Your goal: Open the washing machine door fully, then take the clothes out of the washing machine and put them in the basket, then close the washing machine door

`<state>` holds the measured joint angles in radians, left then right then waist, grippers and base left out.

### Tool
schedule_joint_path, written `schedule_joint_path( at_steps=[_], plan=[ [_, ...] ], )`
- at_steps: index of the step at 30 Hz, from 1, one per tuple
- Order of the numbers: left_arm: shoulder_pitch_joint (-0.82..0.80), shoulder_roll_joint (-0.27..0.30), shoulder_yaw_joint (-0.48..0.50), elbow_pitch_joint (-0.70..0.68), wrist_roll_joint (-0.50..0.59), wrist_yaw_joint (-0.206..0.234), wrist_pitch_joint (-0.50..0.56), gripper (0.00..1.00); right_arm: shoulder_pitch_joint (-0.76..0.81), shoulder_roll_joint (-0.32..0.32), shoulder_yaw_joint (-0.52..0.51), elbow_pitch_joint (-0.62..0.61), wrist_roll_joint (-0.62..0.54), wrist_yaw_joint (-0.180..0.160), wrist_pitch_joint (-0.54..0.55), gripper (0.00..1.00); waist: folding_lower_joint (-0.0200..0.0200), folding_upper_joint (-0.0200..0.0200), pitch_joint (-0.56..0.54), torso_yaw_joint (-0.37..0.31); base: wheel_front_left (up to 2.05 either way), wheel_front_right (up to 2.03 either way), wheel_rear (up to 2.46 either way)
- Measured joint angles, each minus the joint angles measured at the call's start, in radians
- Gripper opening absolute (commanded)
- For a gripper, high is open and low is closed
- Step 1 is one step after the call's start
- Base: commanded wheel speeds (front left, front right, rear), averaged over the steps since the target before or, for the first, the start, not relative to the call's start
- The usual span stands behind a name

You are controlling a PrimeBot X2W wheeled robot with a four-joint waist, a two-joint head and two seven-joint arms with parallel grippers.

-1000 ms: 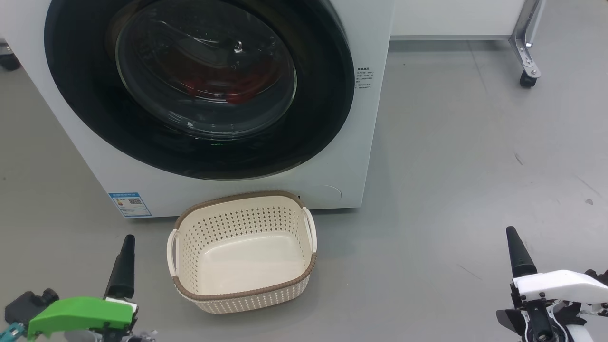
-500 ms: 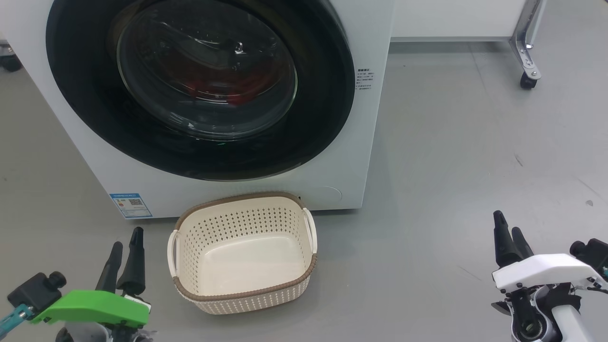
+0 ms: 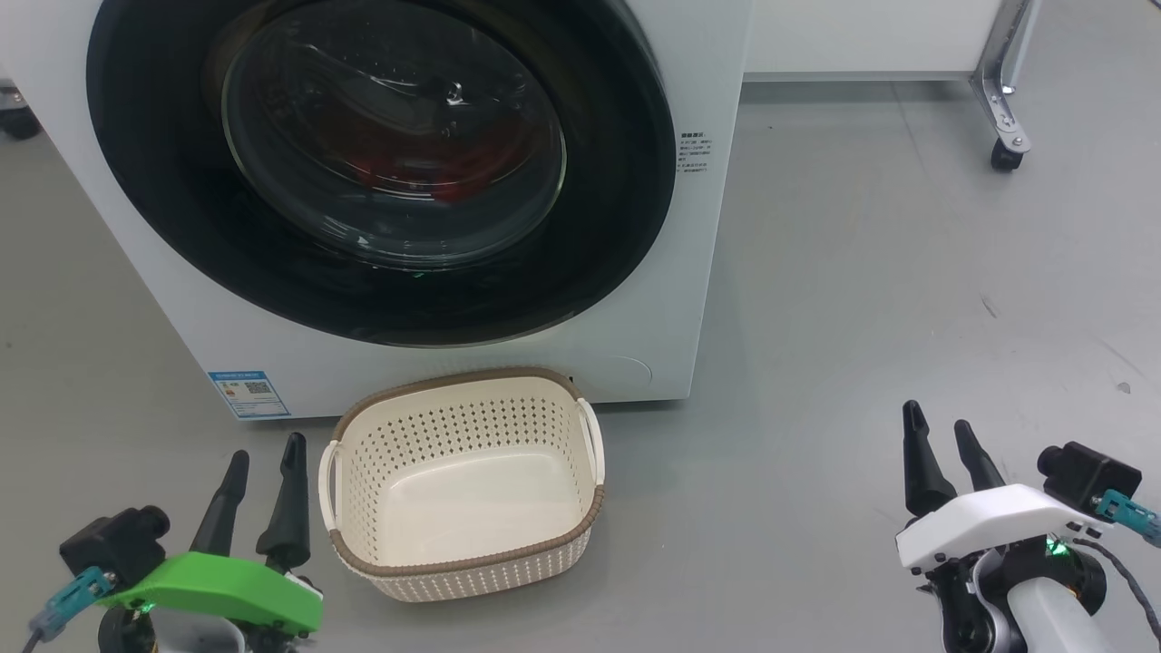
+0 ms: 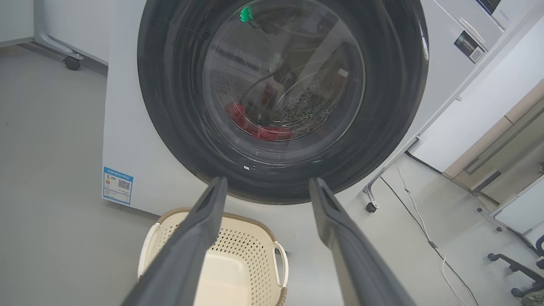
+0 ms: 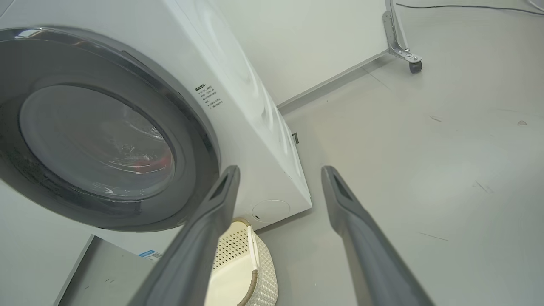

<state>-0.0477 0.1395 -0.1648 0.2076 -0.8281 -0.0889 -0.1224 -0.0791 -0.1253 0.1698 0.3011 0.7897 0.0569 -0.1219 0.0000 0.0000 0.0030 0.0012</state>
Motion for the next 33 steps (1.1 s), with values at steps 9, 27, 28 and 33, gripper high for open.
schedule_joint_path(
  at_steps=[9, 27, 28, 33],
  plan=[
    [0.000, 0.000, -0.034, 0.014, 0.120, 0.010, -0.030, 1.00, 0.000, -0.001, 0.034, 0.008, -0.126, -0.025, -0.029, 1.00, 0.0000, 0.0000, -0.001, -0.001, 0.00, 0.00, 0.00],
    [-0.001, -0.013, -0.066, 0.066, 0.307, 0.015, -0.090, 1.00, -0.001, 0.006, 0.084, 0.026, -0.358, -0.042, -0.089, 1.00, 0.0000, 0.0000, -0.003, 0.004, 0.00, 0.00, 0.00],
    [-0.002, -0.013, -0.068, 0.070, 0.319, 0.015, -0.095, 1.00, -0.001, 0.006, 0.088, 0.027, -0.370, -0.042, -0.095, 1.00, 0.0000, 0.0000, -0.003, 0.005, 0.00, 0.00, 0.00],
    [-0.005, -0.012, -0.072, 0.083, 0.368, 0.022, -0.109, 1.00, -0.004, 0.007, 0.095, 0.033, -0.423, -0.050, -0.106, 1.00, 0.0000, 0.0000, -0.004, 0.006, 0.00, 0.00, 0.00]
  ],
)
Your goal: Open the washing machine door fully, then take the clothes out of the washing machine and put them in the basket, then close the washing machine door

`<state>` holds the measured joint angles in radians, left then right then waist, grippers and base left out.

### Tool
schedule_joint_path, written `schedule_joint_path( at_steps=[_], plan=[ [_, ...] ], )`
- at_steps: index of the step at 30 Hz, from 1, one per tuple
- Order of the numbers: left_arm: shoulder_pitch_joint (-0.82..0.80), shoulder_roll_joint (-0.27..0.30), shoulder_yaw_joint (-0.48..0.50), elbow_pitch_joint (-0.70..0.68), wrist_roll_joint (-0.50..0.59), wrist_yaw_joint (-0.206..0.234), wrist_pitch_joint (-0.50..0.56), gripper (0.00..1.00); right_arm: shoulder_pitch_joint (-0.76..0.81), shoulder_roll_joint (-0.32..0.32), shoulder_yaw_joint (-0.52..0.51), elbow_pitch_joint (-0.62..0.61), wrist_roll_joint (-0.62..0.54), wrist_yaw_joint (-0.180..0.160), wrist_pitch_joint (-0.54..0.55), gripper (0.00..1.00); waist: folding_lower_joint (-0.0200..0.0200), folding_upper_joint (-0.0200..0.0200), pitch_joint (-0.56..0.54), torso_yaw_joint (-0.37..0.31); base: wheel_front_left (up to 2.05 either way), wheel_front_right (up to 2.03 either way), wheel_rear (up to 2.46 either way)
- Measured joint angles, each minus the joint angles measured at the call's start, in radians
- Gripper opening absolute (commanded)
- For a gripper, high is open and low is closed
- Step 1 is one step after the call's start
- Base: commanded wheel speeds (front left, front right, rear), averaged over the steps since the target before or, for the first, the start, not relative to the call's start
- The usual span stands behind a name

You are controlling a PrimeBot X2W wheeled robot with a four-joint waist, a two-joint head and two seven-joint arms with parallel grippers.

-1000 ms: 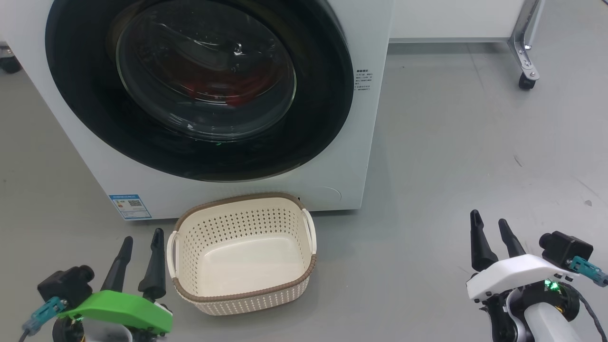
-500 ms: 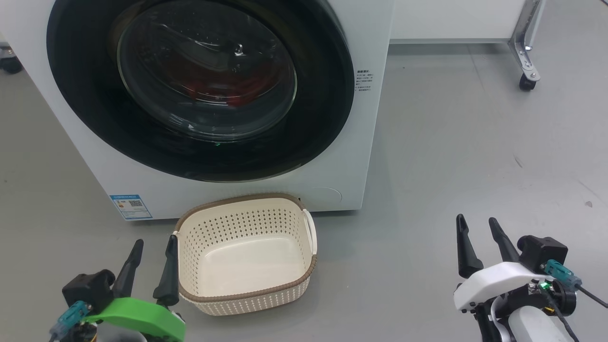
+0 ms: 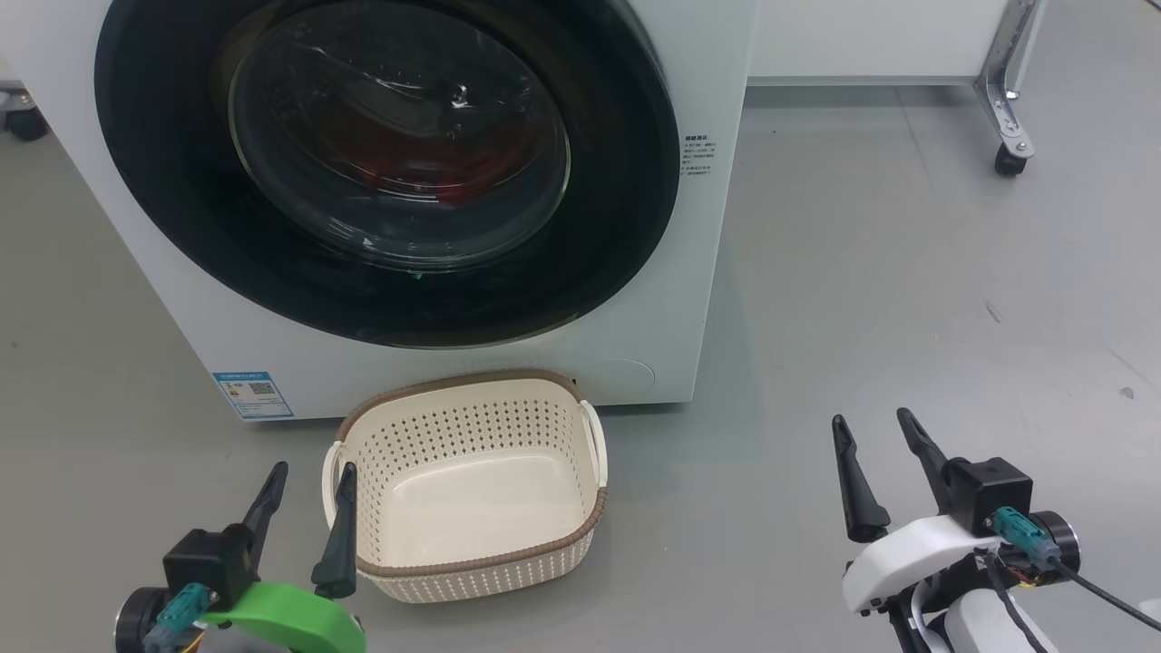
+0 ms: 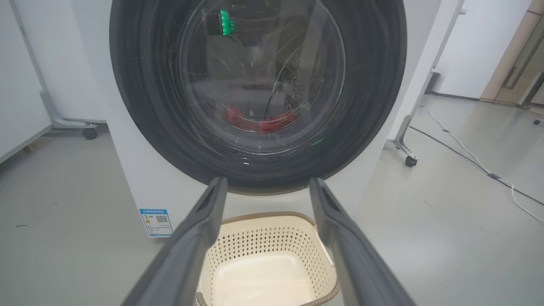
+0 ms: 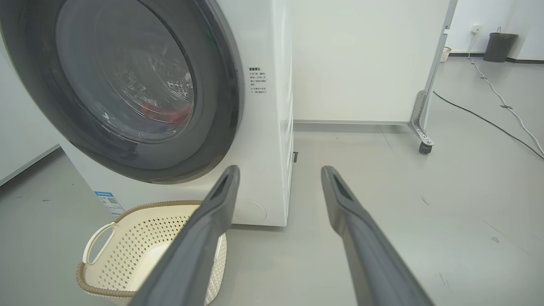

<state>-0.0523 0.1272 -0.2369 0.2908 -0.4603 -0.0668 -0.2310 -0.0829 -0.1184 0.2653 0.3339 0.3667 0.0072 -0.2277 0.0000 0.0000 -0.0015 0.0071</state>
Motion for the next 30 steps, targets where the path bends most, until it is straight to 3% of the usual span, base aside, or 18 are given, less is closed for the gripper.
schedule_joint_path(
  at_steps=[6, 30],
  plan=[
    [-0.002, -0.004, -0.010, 0.027, 0.051, 0.000, -0.018, 1.00, -0.002, 0.009, 0.005, 0.011, -0.064, -0.002, -0.017, 1.00, 0.0000, 0.0000, -0.002, 0.001, 0.00, 0.00, 0.00],
    [-0.026, -0.018, 0.006, 0.079, 0.047, 0.000, -0.018, 1.00, -0.001, 0.026, -0.040, 0.034, -0.065, -0.009, -0.017, 1.00, 0.0000, 0.0000, 0.001, 0.003, 0.00, 0.00, 0.00]
  ],
)
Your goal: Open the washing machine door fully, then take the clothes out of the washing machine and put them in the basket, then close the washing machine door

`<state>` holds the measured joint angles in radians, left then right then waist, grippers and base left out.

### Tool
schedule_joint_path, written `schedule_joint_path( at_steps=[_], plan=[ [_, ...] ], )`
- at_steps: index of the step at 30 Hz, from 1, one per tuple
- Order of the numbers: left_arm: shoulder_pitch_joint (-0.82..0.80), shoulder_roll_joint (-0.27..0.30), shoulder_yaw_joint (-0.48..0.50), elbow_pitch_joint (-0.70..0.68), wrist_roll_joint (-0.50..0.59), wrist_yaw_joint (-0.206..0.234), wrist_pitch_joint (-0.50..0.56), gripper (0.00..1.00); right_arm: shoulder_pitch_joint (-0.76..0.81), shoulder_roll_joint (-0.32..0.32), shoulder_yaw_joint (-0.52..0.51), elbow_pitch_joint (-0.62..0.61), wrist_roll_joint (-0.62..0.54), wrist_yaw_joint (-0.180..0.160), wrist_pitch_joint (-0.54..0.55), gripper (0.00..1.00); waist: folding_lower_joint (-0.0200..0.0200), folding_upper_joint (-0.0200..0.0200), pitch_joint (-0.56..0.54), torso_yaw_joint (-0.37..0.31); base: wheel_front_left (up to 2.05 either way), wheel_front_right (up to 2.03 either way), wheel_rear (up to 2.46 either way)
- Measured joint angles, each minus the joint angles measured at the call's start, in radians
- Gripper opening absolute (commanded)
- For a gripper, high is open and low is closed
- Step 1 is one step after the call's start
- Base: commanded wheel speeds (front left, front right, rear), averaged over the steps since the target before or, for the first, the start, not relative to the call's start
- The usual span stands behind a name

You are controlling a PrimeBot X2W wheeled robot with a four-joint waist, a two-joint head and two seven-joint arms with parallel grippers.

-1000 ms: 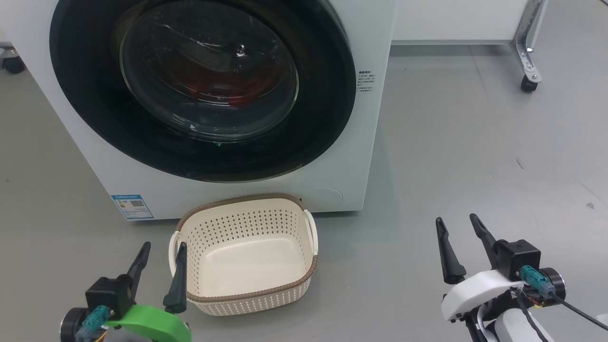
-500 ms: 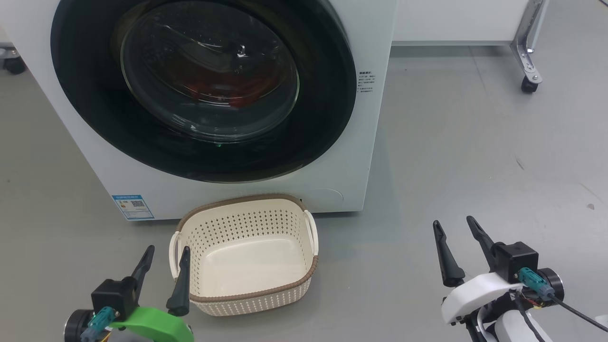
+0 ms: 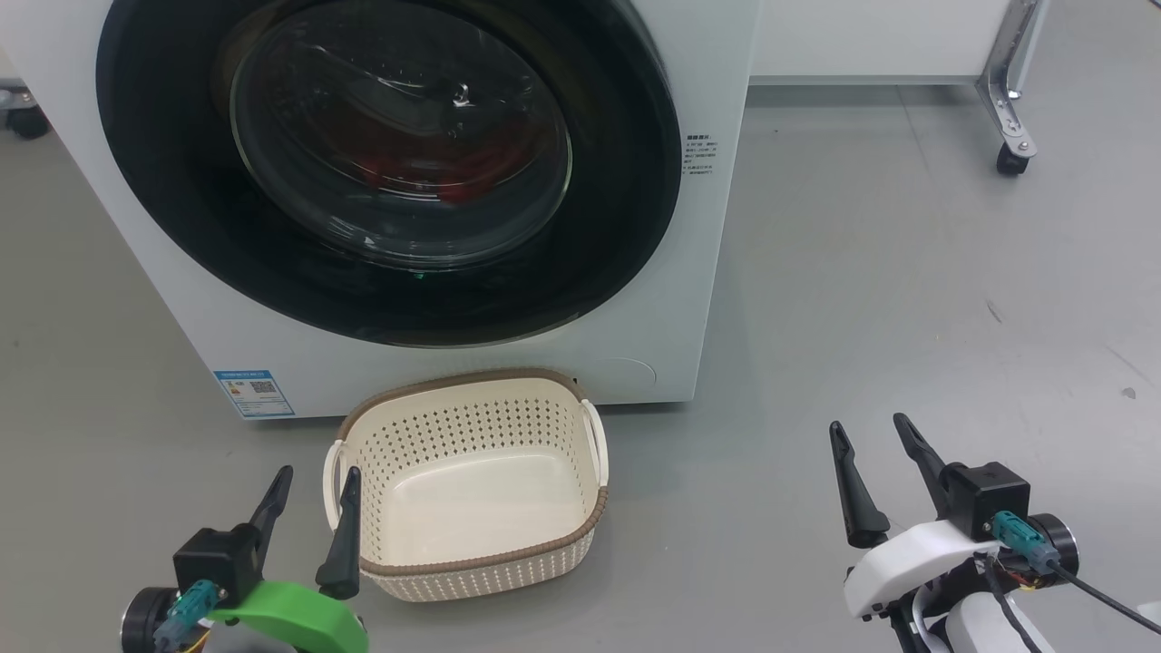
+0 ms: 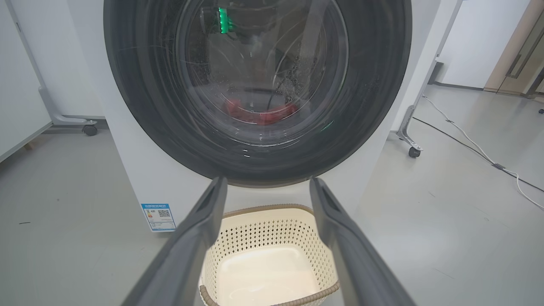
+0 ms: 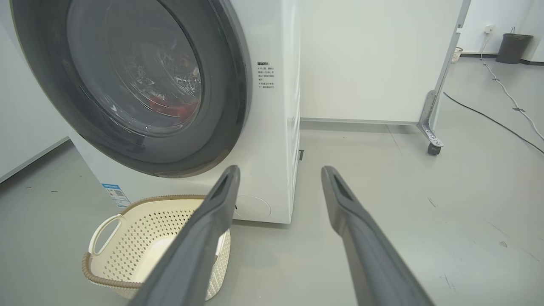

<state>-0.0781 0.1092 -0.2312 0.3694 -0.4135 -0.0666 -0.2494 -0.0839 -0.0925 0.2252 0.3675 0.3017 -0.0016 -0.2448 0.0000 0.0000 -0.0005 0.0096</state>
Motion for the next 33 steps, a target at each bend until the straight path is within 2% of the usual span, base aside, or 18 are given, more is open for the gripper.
schedule_joint_path(
  at_steps=[7, 8, 9, 18, 23, 33],
  plan=[
    [-0.008, 0.000, 0.001, 0.005, 0.003, -0.001, 0.000, 1.00, 0.000, 0.003, -0.003, 0.003, -0.008, 0.009, 0.000, 0.98, 0.0000, 0.0000, 0.001, -0.003, 0.00, 0.00, 0.00],
    [-0.009, -0.001, 0.001, 0.005, 0.003, -0.001, 0.000, 1.00, 0.000, 0.003, -0.006, 0.003, -0.012, 0.010, 0.000, 0.07, 0.0000, 0.0000, 0.001, -0.003, 0.00, 0.00, 0.00],
    [-0.009, -0.001, 0.002, 0.005, 0.003, -0.001, 0.000, 1.00, 0.000, 0.003, -0.008, 0.003, -0.013, 0.011, 0.000, 0.00, 0.0000, 0.0000, 0.001, -0.003, 0.00, 0.00, 0.00],
    [-0.014, -0.003, 0.004, 0.009, 0.006, -0.002, 0.000, 1.00, 0.000, 0.009, -0.030, 0.012, -0.002, 0.039, 0.000, 0.00, 0.0000, 0.0000, 0.006, -0.004, 0.00, 0.00, 0.00],
    [-0.023, -0.007, 0.004, 0.007, 0.009, -0.006, 0.000, 1.00, -0.001, 0.035, -0.087, 0.011, 0.112, 0.062, 0.000, 0.00, 0.0000, 0.0000, 0.020, 0.002, 0.00, 0.00, 0.00],
    [-0.055, -0.012, 0.007, -0.006, 0.012, -0.013, 0.000, 1.00, -0.046, 0.053, -0.163, 0.047, 0.436, 0.106, 0.016, 0.00, 0.0000, 0.0000, 0.072, 0.018, 0.00, 0.00, 0.00]
  ],
)
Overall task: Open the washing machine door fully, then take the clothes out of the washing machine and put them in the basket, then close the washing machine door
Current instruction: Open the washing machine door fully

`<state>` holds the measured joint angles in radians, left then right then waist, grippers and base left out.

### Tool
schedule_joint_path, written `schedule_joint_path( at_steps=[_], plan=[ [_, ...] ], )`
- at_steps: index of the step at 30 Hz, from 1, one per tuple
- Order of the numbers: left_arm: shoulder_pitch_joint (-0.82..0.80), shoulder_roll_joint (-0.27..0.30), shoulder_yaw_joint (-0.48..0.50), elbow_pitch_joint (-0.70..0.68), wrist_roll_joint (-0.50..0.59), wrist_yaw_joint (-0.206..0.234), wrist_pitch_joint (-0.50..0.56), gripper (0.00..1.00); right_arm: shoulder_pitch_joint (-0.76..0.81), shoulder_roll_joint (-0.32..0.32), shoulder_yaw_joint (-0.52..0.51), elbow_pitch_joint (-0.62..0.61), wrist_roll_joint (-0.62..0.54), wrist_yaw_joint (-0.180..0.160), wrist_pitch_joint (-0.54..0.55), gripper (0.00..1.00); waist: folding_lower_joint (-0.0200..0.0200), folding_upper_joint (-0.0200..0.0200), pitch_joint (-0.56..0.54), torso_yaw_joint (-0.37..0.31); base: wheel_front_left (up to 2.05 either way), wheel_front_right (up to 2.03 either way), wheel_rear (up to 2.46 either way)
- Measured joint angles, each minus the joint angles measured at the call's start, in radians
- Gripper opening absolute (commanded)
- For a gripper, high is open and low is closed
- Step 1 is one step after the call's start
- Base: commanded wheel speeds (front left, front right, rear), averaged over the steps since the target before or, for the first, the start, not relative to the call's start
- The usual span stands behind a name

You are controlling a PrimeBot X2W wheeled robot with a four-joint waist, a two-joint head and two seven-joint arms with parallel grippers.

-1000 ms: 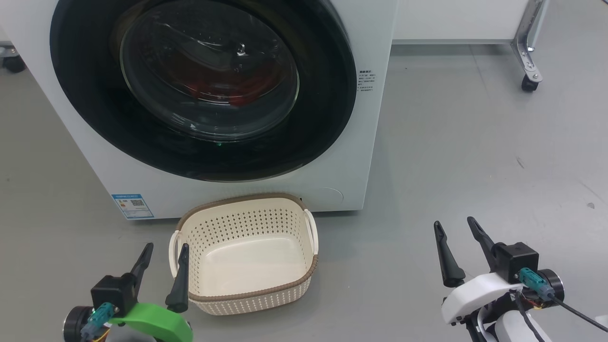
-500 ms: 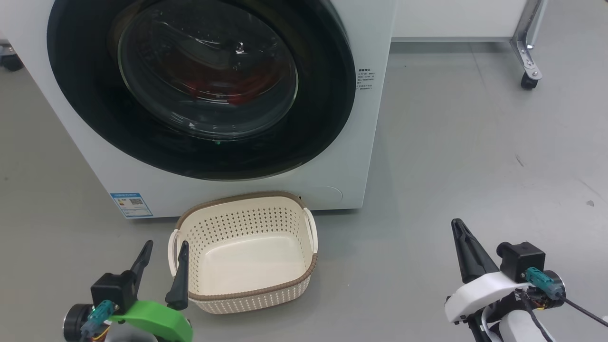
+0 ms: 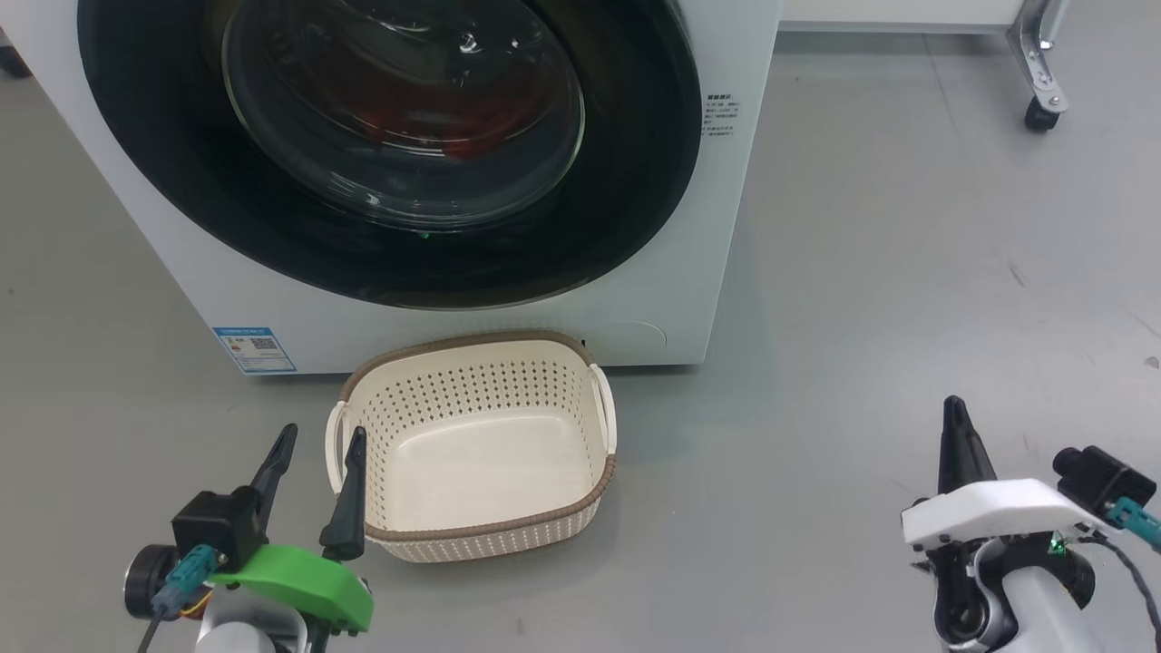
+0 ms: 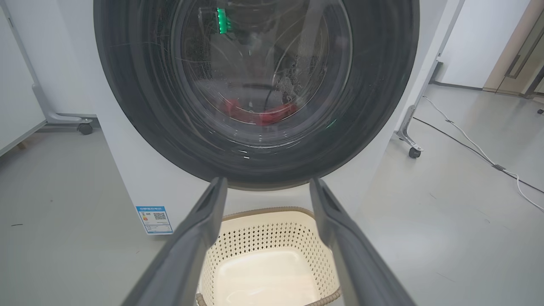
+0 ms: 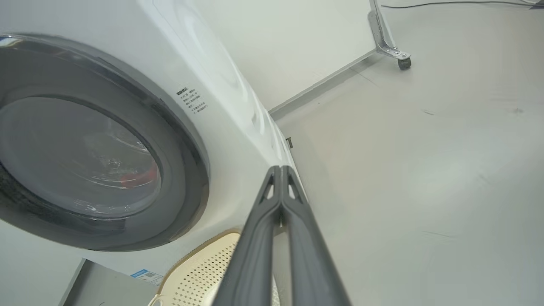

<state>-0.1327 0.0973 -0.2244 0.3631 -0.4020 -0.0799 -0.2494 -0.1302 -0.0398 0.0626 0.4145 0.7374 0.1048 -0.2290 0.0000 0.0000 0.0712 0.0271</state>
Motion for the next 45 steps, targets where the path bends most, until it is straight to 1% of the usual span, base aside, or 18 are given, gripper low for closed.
schedule_joint_path(
  at_steps=[3, 6, 9, 12, 19, 26, 28, 30, 33, 39, 45],
  plan=[
    [-0.016, 0.000, 0.001, -0.010, 0.000, -0.001, -0.001, 1.00, -0.042, 0.000, -0.034, 0.009, 0.134, 0.004, 0.035, 0.00, 0.0000, 0.0000, 0.020, 0.005, 0.00, 0.00, 0.00],
    [-0.035, -0.001, -0.004, -0.017, 0.001, -0.006, -0.002, 1.00, -0.090, -0.002, -0.050, 0.014, 0.329, 0.008, 0.078, 0.00, 0.0000, 0.0000, 0.042, 0.010, 0.00, 0.00, 0.00],
    [-0.056, -0.002, -0.016, -0.019, 0.002, -0.011, -0.002, 1.00, -0.135, -0.002, -0.070, 0.023, 0.473, 0.008, 0.121, 0.00, 0.0000, 0.0000, 0.067, 0.017, 0.00, 0.00, 0.00],
    [-0.077, -0.007, -0.031, -0.026, 0.007, -0.013, -0.002, 1.00, -0.179, -0.004, -0.094, 0.027, 0.576, 0.008, 0.159, 0.00, 0.0000, 0.0000, 0.092, 0.026, 0.00, 0.00, 0.00],
    [-0.126, -0.009, -0.032, -0.053, 0.008, -0.022, -0.002, 1.00, -0.324, -0.007, -0.126, 0.022, 0.747, 0.008, 0.263, 0.00, 0.0000, 0.0000, 0.159, 0.052, 0.00, 0.00, 0.00],
    [-0.160, -0.009, -0.041, -0.067, 0.008, -0.023, -0.002, 1.00, -0.450, -0.010, -0.123, 0.021, 0.760, 0.004, 0.354, 0.00, 0.0000, 0.0000, 0.224, 0.071, 0.00, 0.00, 0.00],
    [-0.176, -0.009, -0.043, -0.075, 0.010, -0.024, -0.003, 1.00, -0.493, -0.011, -0.123, 0.019, 0.777, -0.010, 0.377, 0.00, 0.0000, 0.0000, 0.245, 0.076, 0.00, 0.00, 0.00],
    [-0.190, -0.009, -0.045, -0.080, 0.010, -0.029, -0.003, 1.00, -0.536, -0.013, -0.120, 0.017, 0.791, -0.014, 0.403, 0.00, 0.0000, 0.0000, 0.266, 0.081, 0.00, 0.00, 0.00],
    [-0.209, -0.010, -0.056, -0.085, 0.009, -0.032, -0.003, 1.00, -0.598, -0.018, -0.111, 0.016, 0.800, -0.031, 0.437, 0.00, 0.0000, 0.0000, 0.296, 0.089, 0.00, 0.00, 0.00],
    [-0.245, -0.016, -0.078, -0.093, 0.009, -0.034, -0.003, 1.00, -0.702, -0.046, -0.091, 0.021, 0.802, -0.056, 0.500, 0.00, 0.0000, 0.0000, 0.351, 0.104, 0.00, 0.00, 0.00],
    [-0.268, -0.018, -0.093, -0.099, 0.009, -0.040, -0.003, 1.00, -0.802, -0.081, -0.072, 0.032, 0.802, -0.090, 0.559, 0.00, 0.0000, 0.0000, 0.393, 0.120, 0.00, 0.00, 0.00]
  ],
)
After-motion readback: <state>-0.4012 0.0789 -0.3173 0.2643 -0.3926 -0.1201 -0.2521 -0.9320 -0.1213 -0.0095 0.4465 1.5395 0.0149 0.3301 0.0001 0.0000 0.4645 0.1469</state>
